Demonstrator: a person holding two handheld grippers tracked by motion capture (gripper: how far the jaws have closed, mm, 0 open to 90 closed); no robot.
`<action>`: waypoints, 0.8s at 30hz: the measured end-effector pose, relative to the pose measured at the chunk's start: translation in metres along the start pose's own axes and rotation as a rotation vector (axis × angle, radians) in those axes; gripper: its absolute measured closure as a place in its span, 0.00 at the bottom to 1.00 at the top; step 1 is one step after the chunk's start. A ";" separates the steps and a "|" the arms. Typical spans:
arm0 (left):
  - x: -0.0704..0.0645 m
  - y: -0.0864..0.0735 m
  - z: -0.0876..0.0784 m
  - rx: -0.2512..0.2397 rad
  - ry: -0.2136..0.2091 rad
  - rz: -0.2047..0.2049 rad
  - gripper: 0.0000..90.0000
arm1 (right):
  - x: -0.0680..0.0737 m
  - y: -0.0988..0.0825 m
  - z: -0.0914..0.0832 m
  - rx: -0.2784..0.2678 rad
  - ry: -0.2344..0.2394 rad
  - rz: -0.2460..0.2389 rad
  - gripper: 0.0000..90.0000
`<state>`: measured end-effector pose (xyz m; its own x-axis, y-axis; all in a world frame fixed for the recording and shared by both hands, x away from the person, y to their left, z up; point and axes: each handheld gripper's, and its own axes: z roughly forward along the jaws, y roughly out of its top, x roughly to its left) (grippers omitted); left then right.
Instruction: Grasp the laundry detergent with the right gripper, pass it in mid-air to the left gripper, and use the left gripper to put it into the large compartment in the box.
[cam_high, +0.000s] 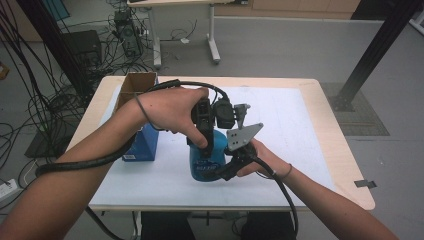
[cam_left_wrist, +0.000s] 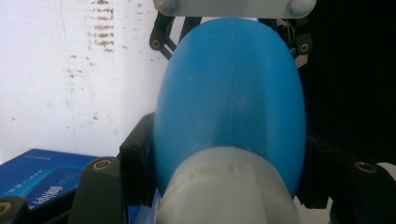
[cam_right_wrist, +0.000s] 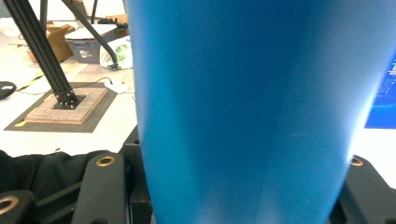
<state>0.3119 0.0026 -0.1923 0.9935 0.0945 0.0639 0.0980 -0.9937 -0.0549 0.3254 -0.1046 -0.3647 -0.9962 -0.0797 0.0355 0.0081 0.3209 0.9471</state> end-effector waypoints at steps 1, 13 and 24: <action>0.000 0.000 0.000 -0.001 0.000 -0.001 0.42 | 0.000 0.000 0.000 0.001 0.001 0.000 0.45; -0.001 0.000 0.000 -0.001 0.001 -0.006 0.42 | 0.001 0.000 0.000 -0.002 0.004 0.003 0.45; -0.001 -0.001 0.000 0.003 -0.002 -0.010 0.42 | 0.001 0.000 0.001 -0.001 0.006 0.001 0.45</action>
<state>0.3107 0.0033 -0.1925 0.9925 0.1047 0.0629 0.1083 -0.9925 -0.0573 0.3247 -0.1033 -0.3651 -0.9956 -0.0848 0.0387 0.0095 0.3198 0.9474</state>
